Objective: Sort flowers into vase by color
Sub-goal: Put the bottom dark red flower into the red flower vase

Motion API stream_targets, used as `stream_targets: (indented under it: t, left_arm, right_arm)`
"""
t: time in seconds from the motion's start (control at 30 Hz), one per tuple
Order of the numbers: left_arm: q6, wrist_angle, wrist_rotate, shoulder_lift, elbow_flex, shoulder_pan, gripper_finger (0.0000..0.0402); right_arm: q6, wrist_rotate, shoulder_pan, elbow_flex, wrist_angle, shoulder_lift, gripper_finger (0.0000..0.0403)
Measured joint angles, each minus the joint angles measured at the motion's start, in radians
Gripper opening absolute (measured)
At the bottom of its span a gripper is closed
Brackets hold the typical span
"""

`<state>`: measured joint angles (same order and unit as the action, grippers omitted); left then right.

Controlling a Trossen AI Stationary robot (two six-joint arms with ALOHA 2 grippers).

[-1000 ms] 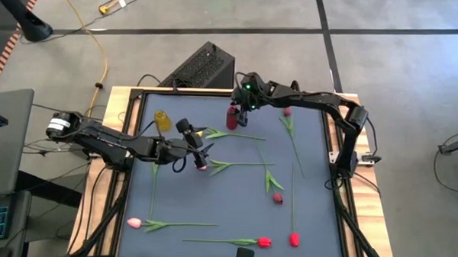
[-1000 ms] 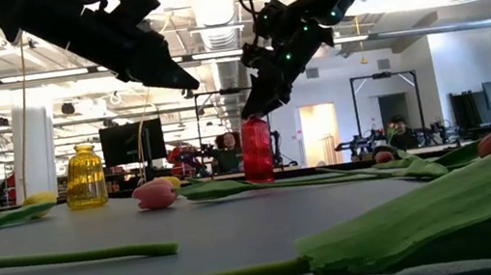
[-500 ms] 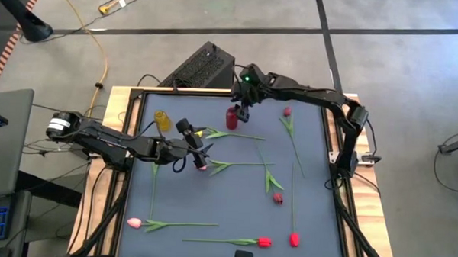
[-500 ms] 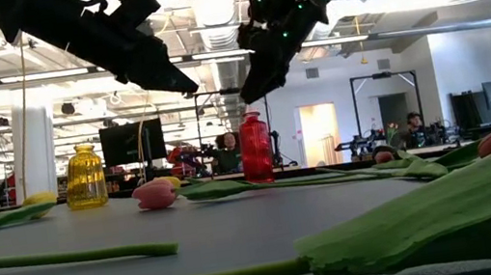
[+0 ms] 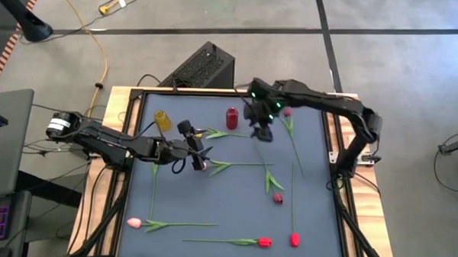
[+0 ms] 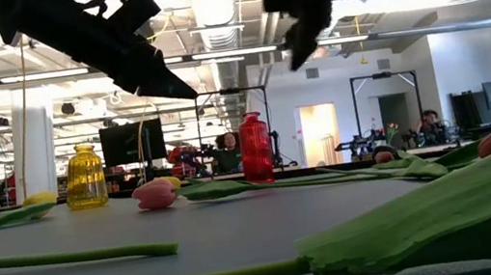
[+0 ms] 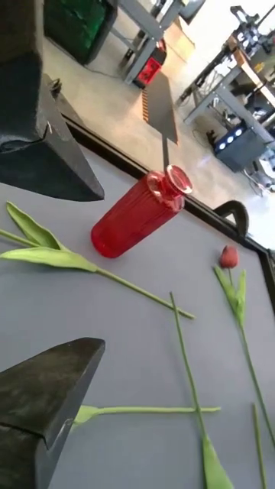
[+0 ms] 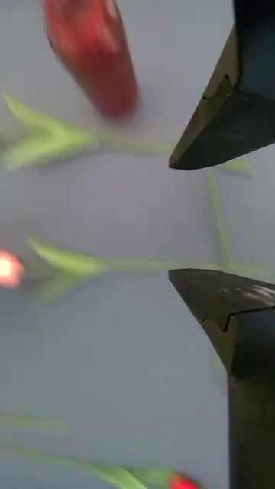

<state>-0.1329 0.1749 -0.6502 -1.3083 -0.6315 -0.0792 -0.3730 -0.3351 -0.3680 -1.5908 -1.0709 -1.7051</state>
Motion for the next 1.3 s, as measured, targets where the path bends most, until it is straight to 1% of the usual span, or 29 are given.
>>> stream_targets:
  t: [0.07,0.17,0.2,0.3,0.37,0.5,0.63,0.77,0.83,0.97,1.07,1.2,1.3]
  left_arm:
    - [-0.002,0.000,0.014,0.000,0.000,0.000,0.0295]
    - [-0.003,0.001,0.029,0.000,0.000,0.000,0.0295]
    - [-0.005,0.001,0.037,0.000,0.000,0.001,0.0295]
    - [-0.024,0.019,0.045,0.000,0.000,0.004,0.0295]
    - [-0.043,0.045,0.045,0.000,0.000,0.007,0.0295]
    - [-0.048,0.087,0.077,0.000,0.000,0.023,0.0295]
    - [-0.047,0.090,0.105,0.000,0.000,0.039,0.0295]
    - [-0.047,0.088,0.106,0.000,0.000,0.056,0.0295]
    - [-0.047,0.089,0.106,0.000,0.000,0.066,0.0295]
    - [-0.047,0.098,0.141,0.000,0.000,0.084,0.0295]
    - [-0.058,0.110,0.185,0.000,0.000,0.097,0.0295]
    - [-0.077,0.115,0.201,0.000,0.000,0.113,0.0295]
    - [-0.084,0.119,0.201,0.000,0.000,0.130,0.0295]
  right_arm:
    - [-0.002,0.000,0.036,0.069,-0.026,0.054,0.0250]
    - [0.003,0.003,0.091,0.191,-0.019,0.134,0.0250]
    - [0.010,0.014,0.109,0.228,-0.013,0.156,0.0250]
    - [0.022,0.088,0.153,0.327,-0.004,0.196,0.0250]
    - [-0.057,0.127,0.172,0.374,0.000,0.199,0.0250]
    - [-0.324,0.156,0.191,0.436,0.009,0.195,0.0250]
    - [-0.586,0.167,0.218,0.478,0.038,0.172,0.0250]
    - [-0.809,0.249,0.259,0.485,0.069,0.114,0.0250]
    - [-0.881,0.302,0.281,0.485,0.091,0.069,0.0250]
    - [-0.964,0.424,0.337,0.485,0.093,-0.020,0.0247]
    - [-0.971,0.514,0.381,0.486,0.103,-0.077,0.0234]
    - [-0.971,0.526,0.428,0.486,0.119,-0.117,0.0209]
    - [-0.970,0.581,0.456,0.486,0.130,-0.115,0.0195]
